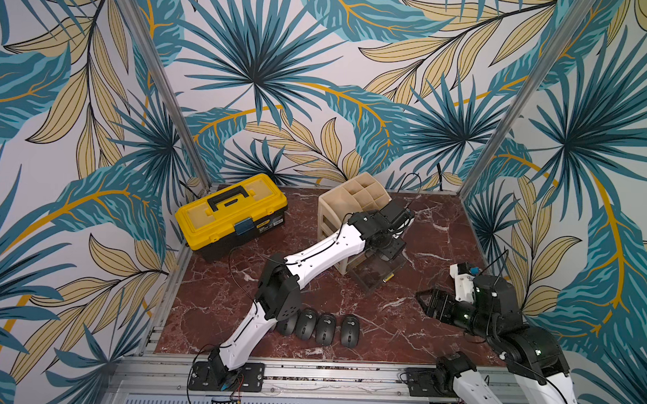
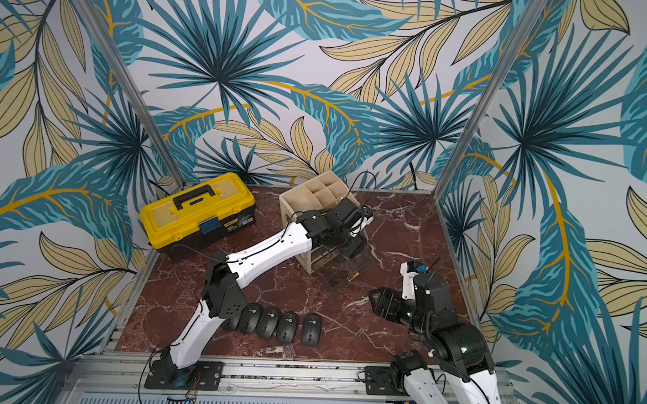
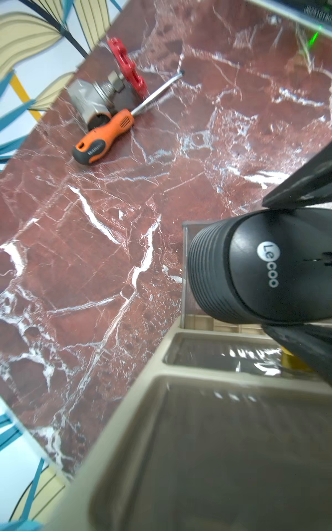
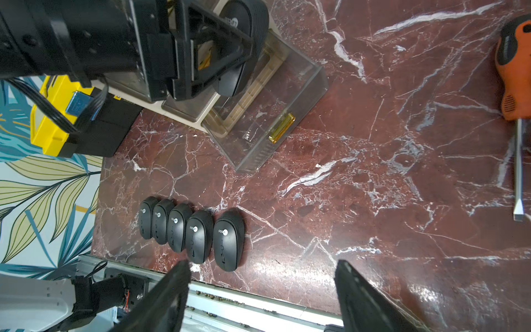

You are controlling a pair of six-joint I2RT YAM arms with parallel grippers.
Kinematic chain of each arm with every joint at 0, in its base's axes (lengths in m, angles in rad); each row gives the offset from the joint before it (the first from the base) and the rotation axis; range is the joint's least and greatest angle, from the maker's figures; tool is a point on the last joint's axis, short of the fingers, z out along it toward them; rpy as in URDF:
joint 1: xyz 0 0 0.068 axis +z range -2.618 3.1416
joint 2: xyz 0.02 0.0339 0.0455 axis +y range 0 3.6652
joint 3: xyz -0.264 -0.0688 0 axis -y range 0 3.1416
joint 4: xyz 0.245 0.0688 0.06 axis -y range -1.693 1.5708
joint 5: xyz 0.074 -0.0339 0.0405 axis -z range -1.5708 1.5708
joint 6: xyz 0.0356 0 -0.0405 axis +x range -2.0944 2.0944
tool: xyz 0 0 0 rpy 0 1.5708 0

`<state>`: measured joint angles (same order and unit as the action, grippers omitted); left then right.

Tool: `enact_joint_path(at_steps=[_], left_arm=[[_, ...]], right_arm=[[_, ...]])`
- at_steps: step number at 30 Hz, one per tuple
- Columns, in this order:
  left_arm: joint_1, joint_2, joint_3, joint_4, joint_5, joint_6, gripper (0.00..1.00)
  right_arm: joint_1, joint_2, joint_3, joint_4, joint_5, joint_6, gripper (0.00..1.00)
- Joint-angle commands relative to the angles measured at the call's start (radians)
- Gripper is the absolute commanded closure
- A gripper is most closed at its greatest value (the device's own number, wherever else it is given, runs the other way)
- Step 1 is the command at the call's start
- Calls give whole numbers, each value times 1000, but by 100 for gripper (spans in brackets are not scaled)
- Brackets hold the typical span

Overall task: Take the mice out of the drawer
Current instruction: Pick up the mouse from the drawer, then place the mouse at the center of the board.

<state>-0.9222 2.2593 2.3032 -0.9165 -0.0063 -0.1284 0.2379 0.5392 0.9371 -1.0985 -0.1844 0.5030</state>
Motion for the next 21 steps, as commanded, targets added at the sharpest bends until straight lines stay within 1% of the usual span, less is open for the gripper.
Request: enact_joint_path(at_steps=[1, 5, 11, 14, 17, 21], left_arm=[[-5, -45, -42, 0, 9, -50, 44], [-20, -65, -70, -7, 26, -97, 44], [-43, -112, -168, -2, 50, -232, 44], [-61, -154, -250, 29, 36, -294, 44], [-76, -194, -340, 67, 31, -361, 44], [-111, -237, -436, 101, -25, -449, 44]], right_arm=[[-2, -19, 25, -52, -27, -31, 19], [-2, -25, 39, -74, -40, -40, 19], [-2, -18, 82, -132, -103, -81, 19], [-2, 6, 123, -206, -151, -106, 19], [-2, -1, 151, -245, -183, -121, 18], [-2, -12, 195, -297, -205, -141, 17]])
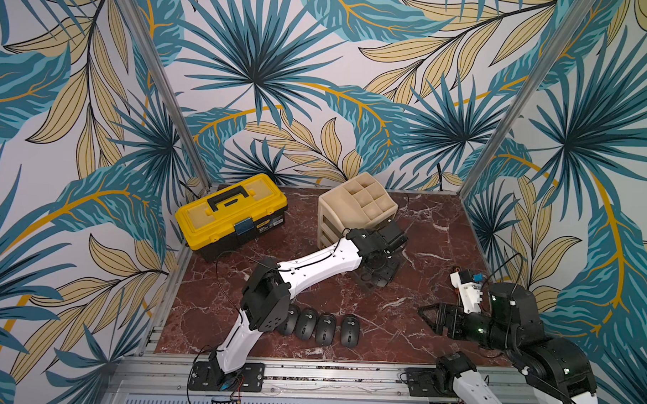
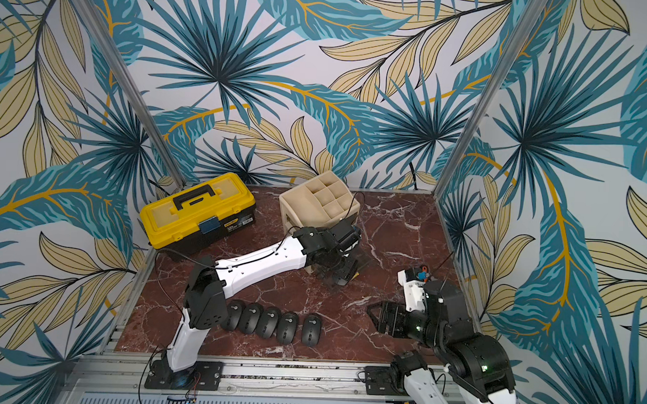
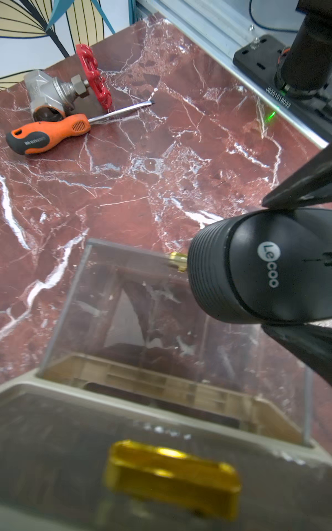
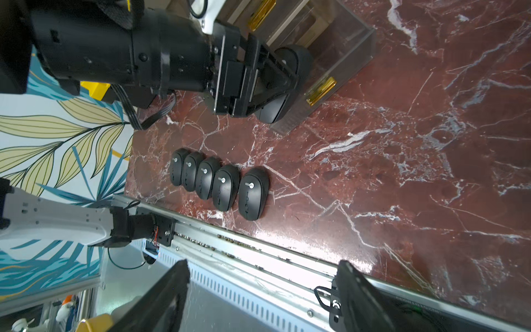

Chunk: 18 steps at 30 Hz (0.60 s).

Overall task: Take the mice out of the drawer
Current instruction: Place the mouse at the center of the board.

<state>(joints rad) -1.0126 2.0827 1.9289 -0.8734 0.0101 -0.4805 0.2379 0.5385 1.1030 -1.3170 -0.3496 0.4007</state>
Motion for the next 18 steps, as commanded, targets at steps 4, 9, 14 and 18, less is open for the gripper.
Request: enact_joint_path(at_steps=[4, 9, 14, 18], left_arm=[[-64, -109, -190, 137, -93, -223, 44], [-128, -122, -271, 159, -148, -346, 44], [-189, -123, -310, 168, -198, -433, 45], [-227, -123, -354, 169, -225, -498, 45]], right_arm=[[-2, -10, 51, -123, -49, -67, 16], [-2, -13, 51, -149, -42, -90, 16], [-2, -31, 44, -151, -44, -100, 16], [-2, -43, 50, -157, -50, -112, 16]])
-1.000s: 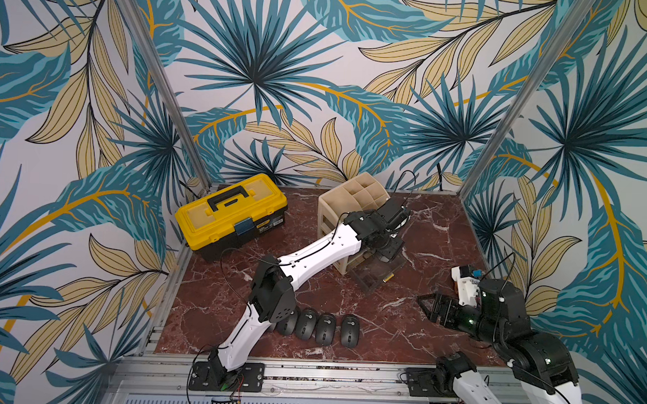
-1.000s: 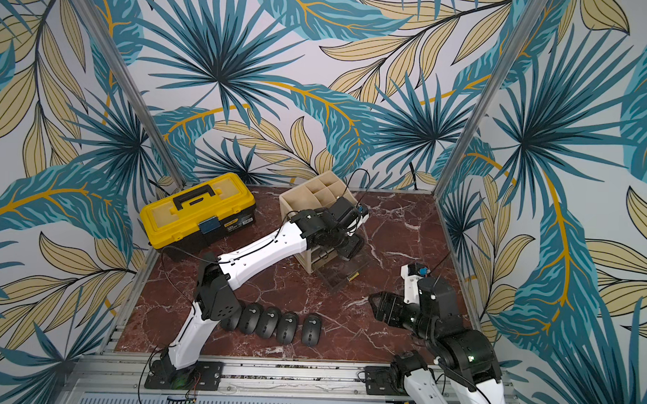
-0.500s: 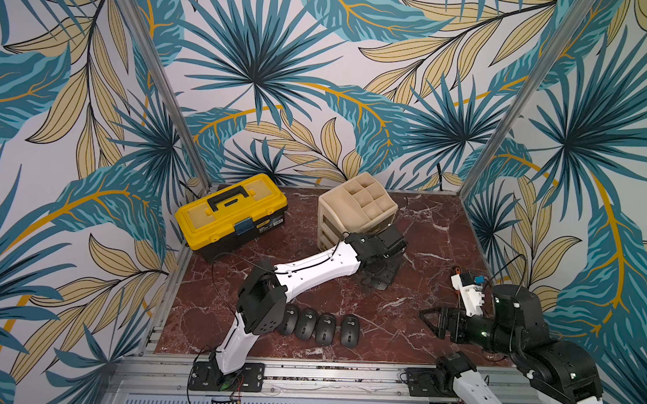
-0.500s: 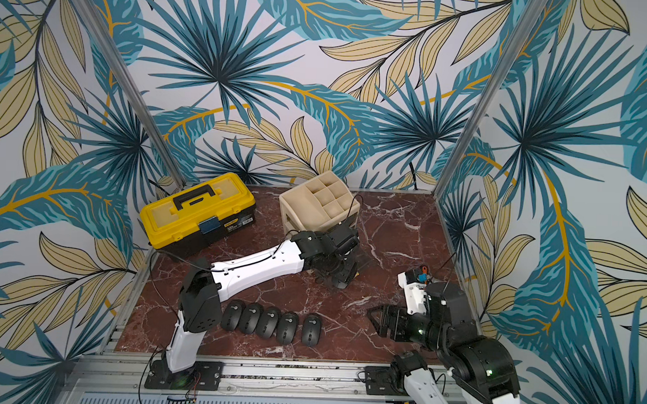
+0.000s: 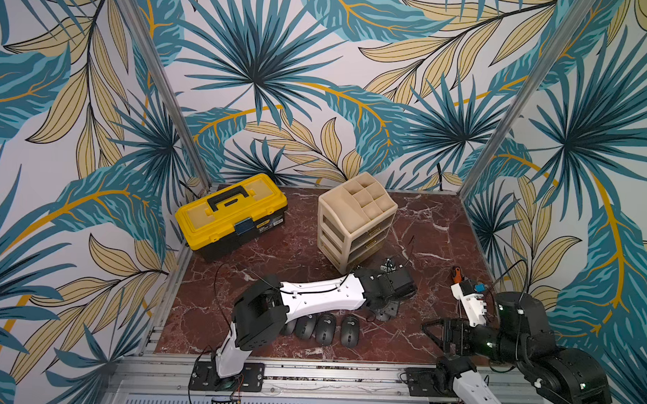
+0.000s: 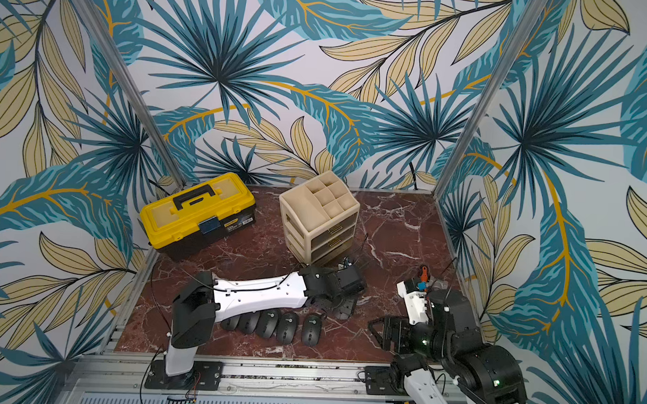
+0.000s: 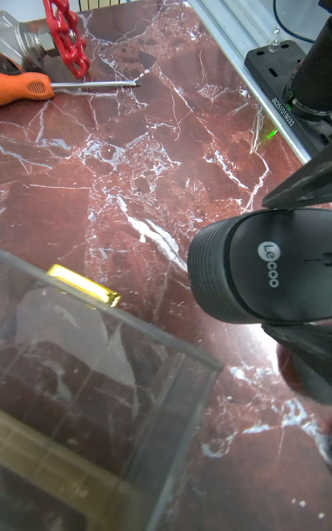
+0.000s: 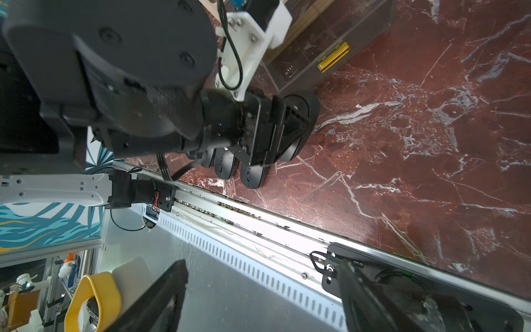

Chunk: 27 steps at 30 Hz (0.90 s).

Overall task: Take the mice out of the drawer
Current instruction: Place the mouse at the center of the board.

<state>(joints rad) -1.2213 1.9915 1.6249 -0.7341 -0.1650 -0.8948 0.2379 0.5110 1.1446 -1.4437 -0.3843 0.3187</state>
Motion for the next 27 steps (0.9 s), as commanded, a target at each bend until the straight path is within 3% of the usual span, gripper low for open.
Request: enact_joint_path(at_steps=[1, 15, 27], left_arm=[[-25, -33, -63, 34, -50, -96, 45], [-70, -19, -165, 32, -37, -248, 45], [-69, 29, -144, 29, 12, -237, 44]], right_arm=[[-2, -18, 9, -32, -17, -31, 16], [-2, -52, -57, -1, -24, 18, 16], [-2, -66, -98, 37, -31, 51, 16]])
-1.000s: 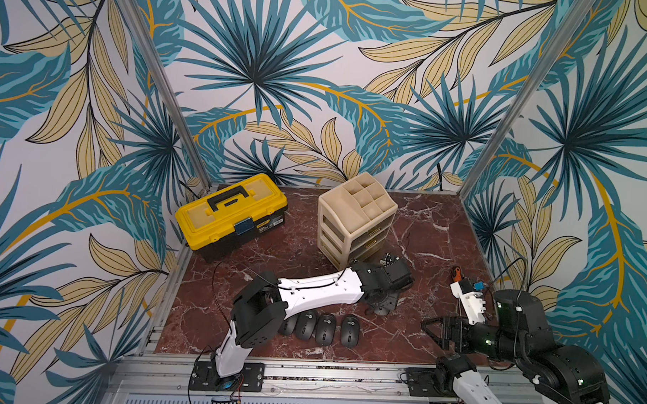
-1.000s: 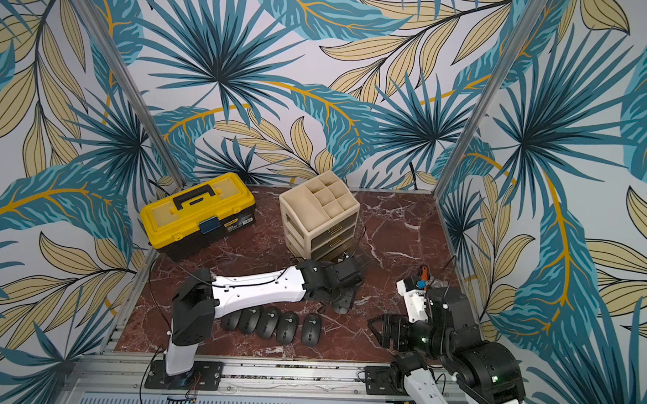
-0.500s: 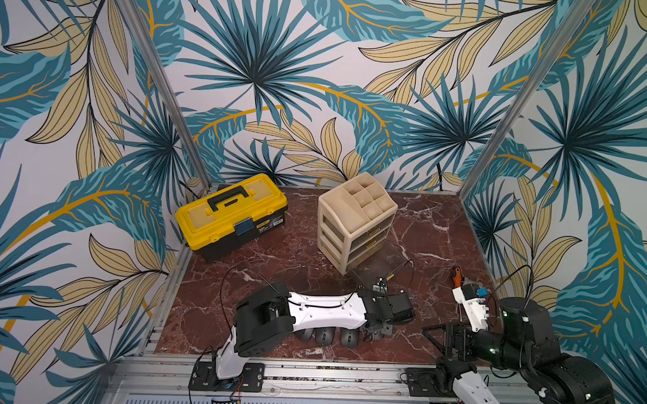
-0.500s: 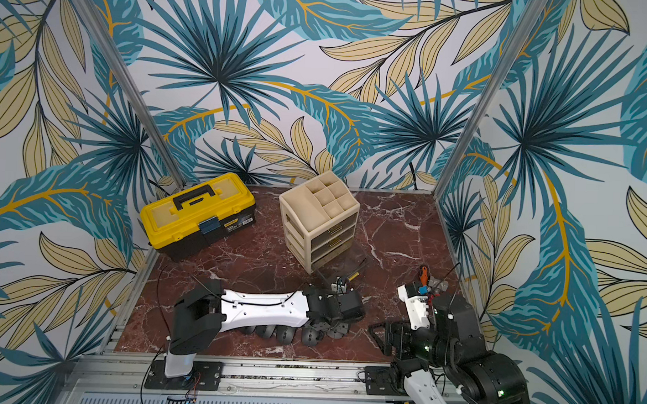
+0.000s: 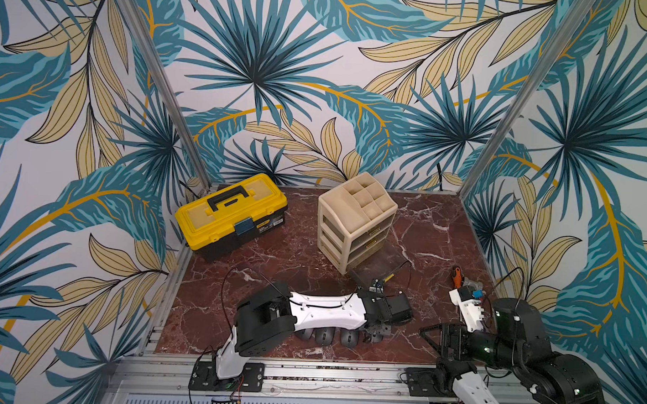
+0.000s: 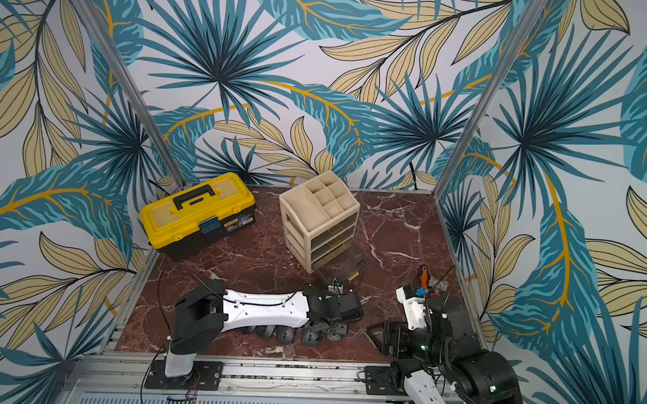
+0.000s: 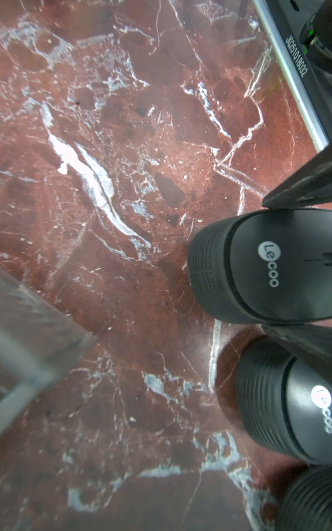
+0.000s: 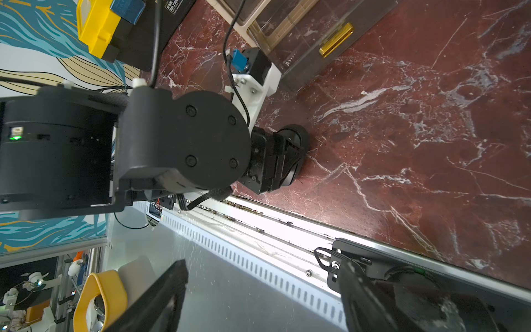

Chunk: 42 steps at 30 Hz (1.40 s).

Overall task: Take the mice out of the drawer
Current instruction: Place the mouse at the center of the board.

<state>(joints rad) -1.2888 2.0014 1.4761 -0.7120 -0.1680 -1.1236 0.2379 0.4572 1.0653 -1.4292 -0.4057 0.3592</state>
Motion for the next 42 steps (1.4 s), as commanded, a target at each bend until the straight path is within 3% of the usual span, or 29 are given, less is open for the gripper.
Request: enact_joint_path(at_steps=[1, 14, 25, 31, 42], left_arm=[[-1, 23, 7, 4, 20, -8, 44], [3, 52, 16, 5, 60, 2, 38], [5, 38, 61, -44, 34, 36, 18], [-7, -16, 132, -69, -49, 148, 7], [42, -218, 230, -137, -160, 388, 0]], right_arm=[[-2, -12, -21, 25, -10, 12, 16], [-2, -14, -64, 64, 6, 46, 16], [-2, -35, -100, 169, 95, 136, 16], [-2, -45, -136, 296, 167, 235, 16], [-2, 60, -289, 521, 284, 368, 18]])
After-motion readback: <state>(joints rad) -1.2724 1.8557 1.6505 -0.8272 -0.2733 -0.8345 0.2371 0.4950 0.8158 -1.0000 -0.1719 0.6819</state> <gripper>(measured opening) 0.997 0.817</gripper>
